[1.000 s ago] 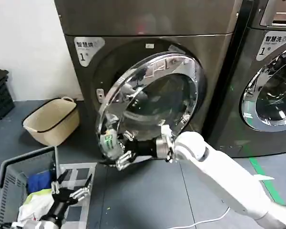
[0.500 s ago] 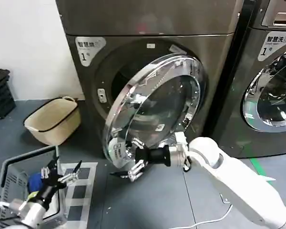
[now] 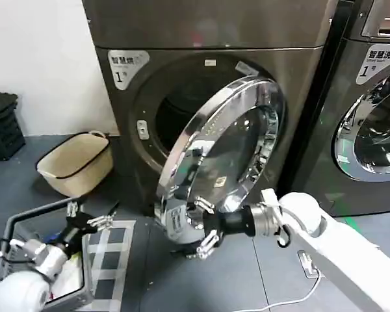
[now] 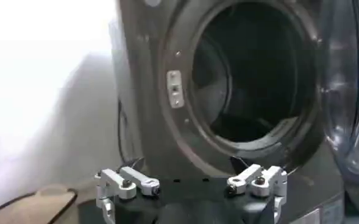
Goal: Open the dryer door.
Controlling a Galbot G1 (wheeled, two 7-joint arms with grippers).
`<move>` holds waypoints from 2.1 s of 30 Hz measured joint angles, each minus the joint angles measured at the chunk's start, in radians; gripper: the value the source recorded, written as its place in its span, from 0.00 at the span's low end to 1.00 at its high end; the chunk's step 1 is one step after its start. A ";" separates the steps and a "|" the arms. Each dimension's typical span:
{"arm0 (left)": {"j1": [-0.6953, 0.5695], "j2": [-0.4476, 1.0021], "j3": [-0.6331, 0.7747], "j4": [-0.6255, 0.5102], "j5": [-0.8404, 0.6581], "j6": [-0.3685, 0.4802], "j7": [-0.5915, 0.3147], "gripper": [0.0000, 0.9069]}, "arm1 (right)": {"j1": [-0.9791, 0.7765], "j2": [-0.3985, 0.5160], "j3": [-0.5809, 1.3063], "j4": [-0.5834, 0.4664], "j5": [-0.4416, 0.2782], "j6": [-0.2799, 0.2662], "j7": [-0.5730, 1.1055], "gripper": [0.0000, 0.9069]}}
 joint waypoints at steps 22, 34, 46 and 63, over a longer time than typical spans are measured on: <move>-0.264 0.144 0.346 0.081 0.011 -0.045 0.069 1.00 | -0.114 -0.114 0.120 -0.088 0.039 0.065 -0.201 1.00; -0.434 0.146 0.552 0.138 0.008 -0.064 0.095 1.00 | -0.239 -0.178 0.276 -0.158 0.030 0.121 -0.280 1.00; -0.569 0.111 0.694 0.187 0.019 -0.100 0.104 1.00 | -0.615 -0.201 0.700 -0.166 0.069 0.207 -0.260 1.00; -0.639 0.029 0.797 0.228 0.031 -0.121 0.100 1.00 | -1.212 -0.004 1.366 -0.151 0.104 0.400 -0.153 1.00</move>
